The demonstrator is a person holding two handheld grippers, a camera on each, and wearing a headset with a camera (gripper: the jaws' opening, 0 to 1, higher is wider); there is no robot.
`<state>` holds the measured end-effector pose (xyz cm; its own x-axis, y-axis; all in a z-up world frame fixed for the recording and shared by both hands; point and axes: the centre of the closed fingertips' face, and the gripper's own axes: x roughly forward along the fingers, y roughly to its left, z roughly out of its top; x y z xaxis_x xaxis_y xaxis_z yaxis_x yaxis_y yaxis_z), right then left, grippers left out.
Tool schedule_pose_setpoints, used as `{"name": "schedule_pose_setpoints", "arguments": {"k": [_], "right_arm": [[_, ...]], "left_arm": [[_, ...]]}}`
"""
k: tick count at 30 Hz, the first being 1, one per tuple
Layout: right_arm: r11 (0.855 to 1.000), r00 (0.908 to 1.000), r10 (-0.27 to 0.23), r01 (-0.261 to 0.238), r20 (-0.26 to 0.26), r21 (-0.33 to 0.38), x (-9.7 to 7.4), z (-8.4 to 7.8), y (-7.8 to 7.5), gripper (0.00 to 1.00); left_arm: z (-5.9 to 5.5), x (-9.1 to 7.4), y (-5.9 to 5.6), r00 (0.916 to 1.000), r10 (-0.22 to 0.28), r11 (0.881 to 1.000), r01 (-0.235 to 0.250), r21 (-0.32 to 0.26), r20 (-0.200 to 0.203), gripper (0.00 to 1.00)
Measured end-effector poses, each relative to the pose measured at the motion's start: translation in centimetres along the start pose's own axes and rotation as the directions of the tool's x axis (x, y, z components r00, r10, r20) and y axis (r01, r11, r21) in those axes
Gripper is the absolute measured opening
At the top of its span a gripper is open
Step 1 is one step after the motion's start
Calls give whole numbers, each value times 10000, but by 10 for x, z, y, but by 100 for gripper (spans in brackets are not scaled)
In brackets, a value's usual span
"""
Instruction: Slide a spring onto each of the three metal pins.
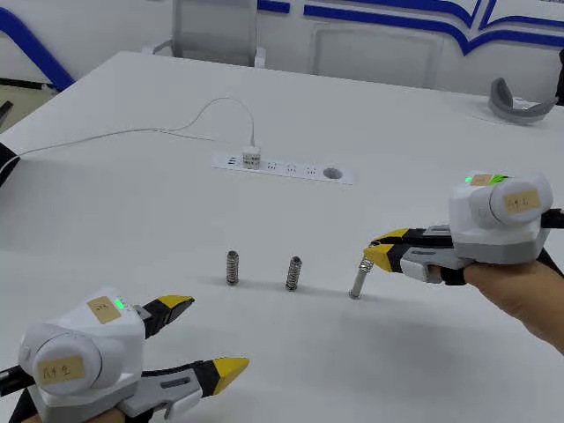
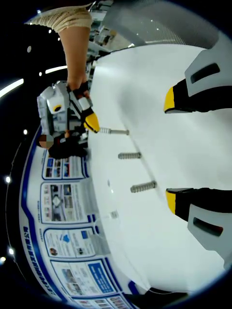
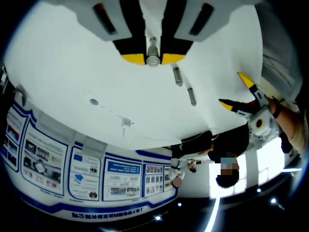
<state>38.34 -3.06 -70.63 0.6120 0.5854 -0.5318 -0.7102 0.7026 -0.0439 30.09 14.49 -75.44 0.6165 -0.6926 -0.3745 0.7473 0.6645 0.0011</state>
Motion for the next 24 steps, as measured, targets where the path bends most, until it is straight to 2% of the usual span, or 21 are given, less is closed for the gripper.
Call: {"name": "schedule_pose_setpoints", "arguments": {"k": [24], "right_arm": [[9994,9996,-179,185,-232,278,18,-20,2,12]], "left_arm": [[0,0,0,10000,7,10000,-7,-15,-29,63]]}}
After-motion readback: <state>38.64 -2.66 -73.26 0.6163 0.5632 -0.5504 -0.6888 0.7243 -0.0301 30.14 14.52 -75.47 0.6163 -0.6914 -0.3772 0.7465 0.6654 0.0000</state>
